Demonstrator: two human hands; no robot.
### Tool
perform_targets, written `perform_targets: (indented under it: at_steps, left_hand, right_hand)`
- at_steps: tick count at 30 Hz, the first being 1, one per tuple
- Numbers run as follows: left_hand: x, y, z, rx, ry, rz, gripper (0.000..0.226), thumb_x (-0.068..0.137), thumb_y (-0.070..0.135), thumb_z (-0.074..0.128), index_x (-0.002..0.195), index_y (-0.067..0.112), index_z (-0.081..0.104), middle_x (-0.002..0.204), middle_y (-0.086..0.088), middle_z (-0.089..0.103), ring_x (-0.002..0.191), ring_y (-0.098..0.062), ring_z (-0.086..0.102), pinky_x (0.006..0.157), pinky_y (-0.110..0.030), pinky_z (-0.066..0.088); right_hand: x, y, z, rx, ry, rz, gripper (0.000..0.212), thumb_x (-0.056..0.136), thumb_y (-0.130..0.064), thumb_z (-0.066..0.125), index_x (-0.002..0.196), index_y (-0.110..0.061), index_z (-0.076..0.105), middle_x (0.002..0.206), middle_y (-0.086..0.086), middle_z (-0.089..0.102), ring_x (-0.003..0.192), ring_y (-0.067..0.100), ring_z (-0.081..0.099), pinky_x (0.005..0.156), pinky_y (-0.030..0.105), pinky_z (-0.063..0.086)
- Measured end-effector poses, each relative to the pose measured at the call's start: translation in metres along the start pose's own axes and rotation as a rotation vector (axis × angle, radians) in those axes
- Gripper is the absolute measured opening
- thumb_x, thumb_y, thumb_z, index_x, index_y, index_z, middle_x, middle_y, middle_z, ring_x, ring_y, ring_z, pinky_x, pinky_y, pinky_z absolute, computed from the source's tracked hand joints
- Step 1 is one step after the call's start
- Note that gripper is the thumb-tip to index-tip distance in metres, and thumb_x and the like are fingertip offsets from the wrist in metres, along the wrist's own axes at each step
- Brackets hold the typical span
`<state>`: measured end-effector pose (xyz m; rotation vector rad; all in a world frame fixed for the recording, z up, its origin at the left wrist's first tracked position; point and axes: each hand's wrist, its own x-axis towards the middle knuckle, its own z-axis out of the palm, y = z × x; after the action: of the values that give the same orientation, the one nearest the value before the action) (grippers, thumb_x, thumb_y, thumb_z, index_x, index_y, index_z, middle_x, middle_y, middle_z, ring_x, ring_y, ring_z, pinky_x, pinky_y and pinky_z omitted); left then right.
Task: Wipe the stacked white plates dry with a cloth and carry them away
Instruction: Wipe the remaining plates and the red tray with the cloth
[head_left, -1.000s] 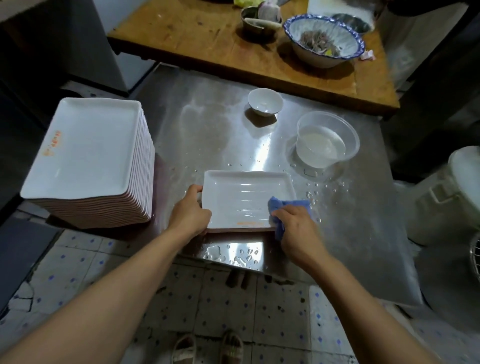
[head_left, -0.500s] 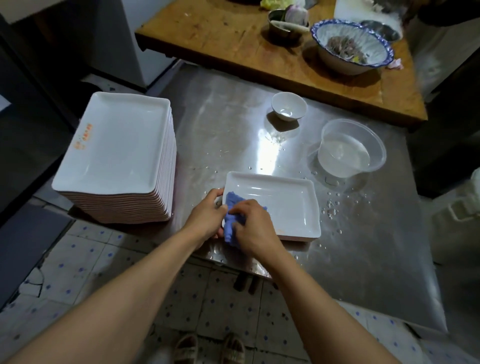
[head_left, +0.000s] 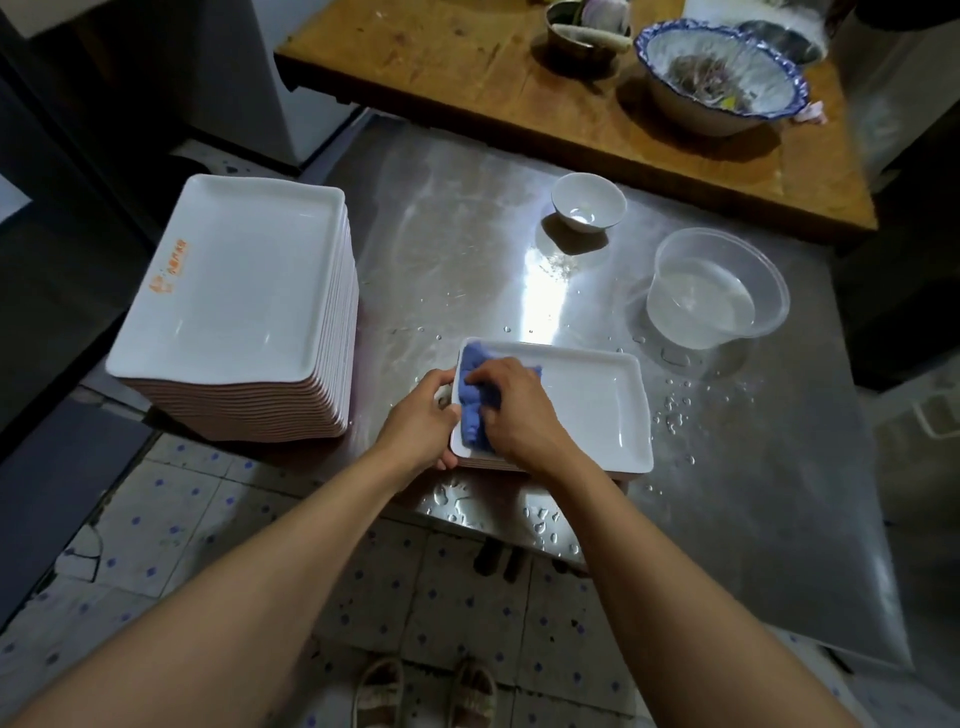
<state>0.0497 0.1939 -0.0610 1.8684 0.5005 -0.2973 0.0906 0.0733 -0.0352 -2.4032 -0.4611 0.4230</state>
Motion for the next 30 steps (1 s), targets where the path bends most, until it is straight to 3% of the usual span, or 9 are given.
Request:
perform_targets:
  at_steps: [6, 11, 13, 16, 19, 20, 22, 25, 30]
  left_hand:
    - [0.003, -0.001, 0.002, -0.023, 0.012, -0.023, 0.035, 0.095, 0.014, 0.035, 0.12, 0.037, 0.047, 0.073, -0.007, 0.064, 0.042, -0.016, 0.057, 0.046, -0.027, 0.047]
    - [0.005, 0.001, 0.004, 0.101, 0.069, -0.003, 0.02, 0.094, 0.034, 0.048, 0.111, 0.041, 0.043, 0.086, 0.003, 0.063, 0.072, -0.023, 0.066, 0.063, -0.04, 0.059]
    - [0.006, 0.0, 0.007, 0.13, 0.092, -0.013, 0.021, 0.092, 0.033, 0.052, 0.108, 0.042, 0.041, 0.081, 0.01, 0.06, 0.067, -0.021, 0.065, 0.058, -0.037, 0.058]
    - [0.008, -0.002, 0.008, 0.196, 0.116, -0.026, 0.029, 0.089, 0.027, 0.053, 0.109, 0.042, 0.039, 0.078, 0.009, 0.06, 0.053, -0.021, 0.063, 0.051, -0.032, 0.055]
    - [0.011, -0.004, 0.01, 0.232, 0.104, -0.015, 0.036, 0.088, 0.024, 0.055, 0.119, 0.034, 0.04, 0.09, -0.001, 0.062, 0.072, -0.03, 0.064, 0.066, -0.041, 0.057]
    - [0.012, -0.003, 0.01, 0.246, 0.105, -0.01, 0.037, 0.088, 0.023, 0.056, 0.12, 0.032, 0.04, 0.092, -0.002, 0.062, 0.076, -0.03, 0.064, 0.069, -0.042, 0.056]
    - [0.013, -0.002, 0.01, 0.276, 0.111, 0.0, 0.037, 0.087, 0.022, 0.056, 0.119, 0.031, 0.04, 0.087, 0.001, 0.059, 0.076, -0.03, 0.062, 0.069, -0.04, 0.055]
    - [0.013, -0.001, 0.011, 0.321, 0.125, 0.009, 0.035, 0.087, 0.021, 0.056, 0.117, 0.03, 0.04, 0.084, 0.003, 0.058, 0.076, -0.029, 0.063, 0.068, -0.038, 0.055]
    - [0.013, 0.001, 0.012, 0.362, 0.122, -0.01, 0.036, 0.089, 0.023, 0.055, 0.12, 0.027, 0.038, 0.106, -0.004, 0.061, 0.091, -0.03, 0.062, 0.08, -0.046, 0.055]
  right_hand:
    - [-0.034, 0.004, -0.005, 0.098, -0.172, -0.006, 0.036, 0.082, -0.003, 0.057, 0.117, -0.012, 0.06, 0.122, 0.006, 0.051, 0.11, 0.018, 0.047, 0.089, 0.021, 0.034]
    - [-0.049, 0.0, -0.001, 0.068, -0.108, -0.088, 0.03, 0.08, -0.001, 0.059, 0.11, -0.006, 0.058, 0.113, 0.007, 0.052, 0.104, 0.02, 0.047, 0.086, 0.021, 0.035]
    - [-0.055, 0.003, -0.006, 0.066, -0.081, -0.07, 0.029, 0.08, 0.003, 0.055, 0.107, -0.005, 0.06, 0.11, 0.006, 0.056, 0.1, 0.017, 0.049, 0.089, 0.024, 0.037]
    - [-0.063, 0.016, -0.026, 0.063, -0.059, 0.043, 0.019, 0.075, 0.009, 0.049, 0.085, 0.003, 0.065, 0.086, 0.003, 0.065, 0.081, 0.013, 0.056, 0.101, 0.032, 0.038]
    - [-0.064, 0.041, -0.051, 0.024, -0.034, 0.237, 0.014, 0.073, 0.011, 0.049, 0.073, 0.007, 0.062, 0.059, -0.005, 0.06, 0.067, 0.012, 0.063, 0.086, 0.033, 0.045]
    - [-0.063, 0.049, -0.057, 0.018, -0.005, 0.282, 0.013, 0.073, 0.011, 0.049, 0.074, 0.008, 0.062, 0.058, -0.004, 0.062, 0.066, 0.01, 0.063, 0.09, 0.039, 0.045]
    - [-0.053, 0.059, -0.064, -0.012, 0.044, 0.318, 0.013, 0.075, 0.008, 0.051, 0.08, 0.006, 0.063, 0.083, 0.014, 0.066, 0.083, 0.024, 0.065, 0.102, 0.047, 0.041]
    - [-0.029, 0.063, -0.06, -0.115, 0.073, 0.301, 0.039, 0.079, 0.001, 0.055, 0.118, -0.004, 0.056, 0.129, 0.018, 0.042, 0.12, 0.034, 0.04, 0.104, 0.035, 0.034]
    - [-0.015, 0.043, -0.035, -0.058, 0.049, 0.067, 0.044, 0.08, -0.002, 0.059, 0.124, -0.006, 0.056, 0.134, 0.014, 0.042, 0.123, 0.03, 0.037, 0.1, 0.021, 0.023]
